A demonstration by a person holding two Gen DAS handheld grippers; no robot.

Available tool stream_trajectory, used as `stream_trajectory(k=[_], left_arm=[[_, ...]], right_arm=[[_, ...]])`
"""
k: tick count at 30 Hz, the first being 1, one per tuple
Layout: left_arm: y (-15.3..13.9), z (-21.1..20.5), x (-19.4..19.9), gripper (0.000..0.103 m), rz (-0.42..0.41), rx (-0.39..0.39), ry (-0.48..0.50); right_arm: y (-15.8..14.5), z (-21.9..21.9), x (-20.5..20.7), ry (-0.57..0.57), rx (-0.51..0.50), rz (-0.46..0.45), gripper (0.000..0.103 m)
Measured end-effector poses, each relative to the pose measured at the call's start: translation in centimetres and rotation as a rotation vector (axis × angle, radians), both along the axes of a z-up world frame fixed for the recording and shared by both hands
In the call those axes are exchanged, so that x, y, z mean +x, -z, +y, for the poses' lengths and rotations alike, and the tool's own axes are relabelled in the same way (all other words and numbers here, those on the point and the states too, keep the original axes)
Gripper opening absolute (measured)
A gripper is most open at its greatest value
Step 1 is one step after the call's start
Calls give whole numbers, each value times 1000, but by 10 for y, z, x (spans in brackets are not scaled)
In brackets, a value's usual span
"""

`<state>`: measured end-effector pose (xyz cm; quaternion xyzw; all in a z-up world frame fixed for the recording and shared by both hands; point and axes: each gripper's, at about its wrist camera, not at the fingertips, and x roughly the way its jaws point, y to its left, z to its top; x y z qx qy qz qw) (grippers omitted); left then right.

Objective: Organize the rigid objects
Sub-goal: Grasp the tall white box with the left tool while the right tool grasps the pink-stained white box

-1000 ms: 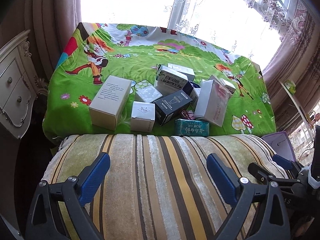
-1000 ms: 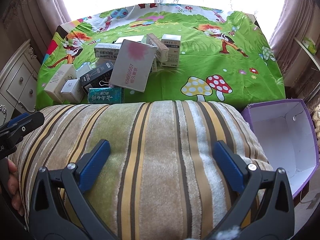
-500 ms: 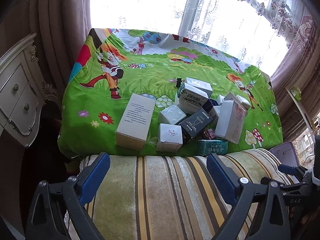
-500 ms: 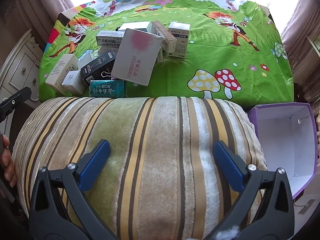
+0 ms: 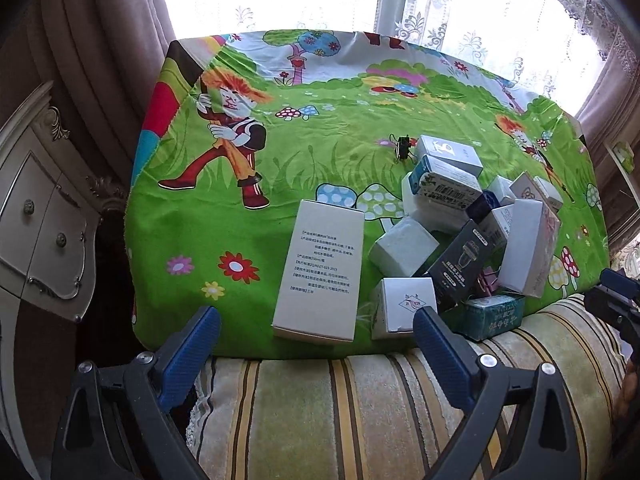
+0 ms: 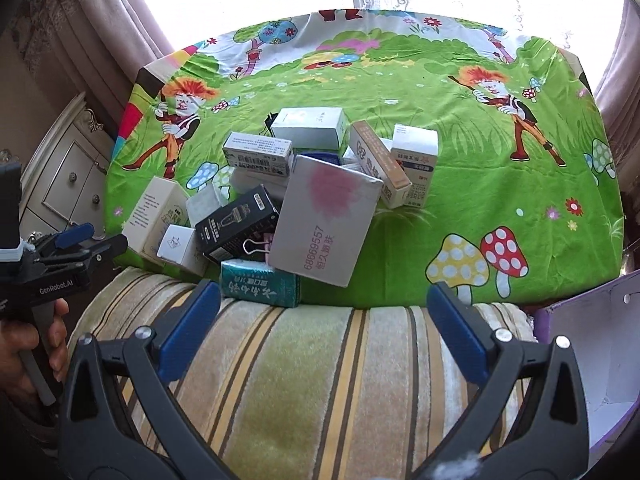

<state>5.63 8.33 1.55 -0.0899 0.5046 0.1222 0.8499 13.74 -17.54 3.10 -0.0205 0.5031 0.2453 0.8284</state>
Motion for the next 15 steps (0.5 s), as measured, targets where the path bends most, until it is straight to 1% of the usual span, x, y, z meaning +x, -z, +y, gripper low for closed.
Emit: stream_trajectory(k=[8,10,15], left_arm=[[20,15,26,98,61,30,2],[26,18,31,95,78,34,6],[38,19,39,82,105,21,27]], right_arm=[[27,19,37,56,21,109,103],[33,21,43,74,15,123,103],[47,24,56,116,9,168,103]])
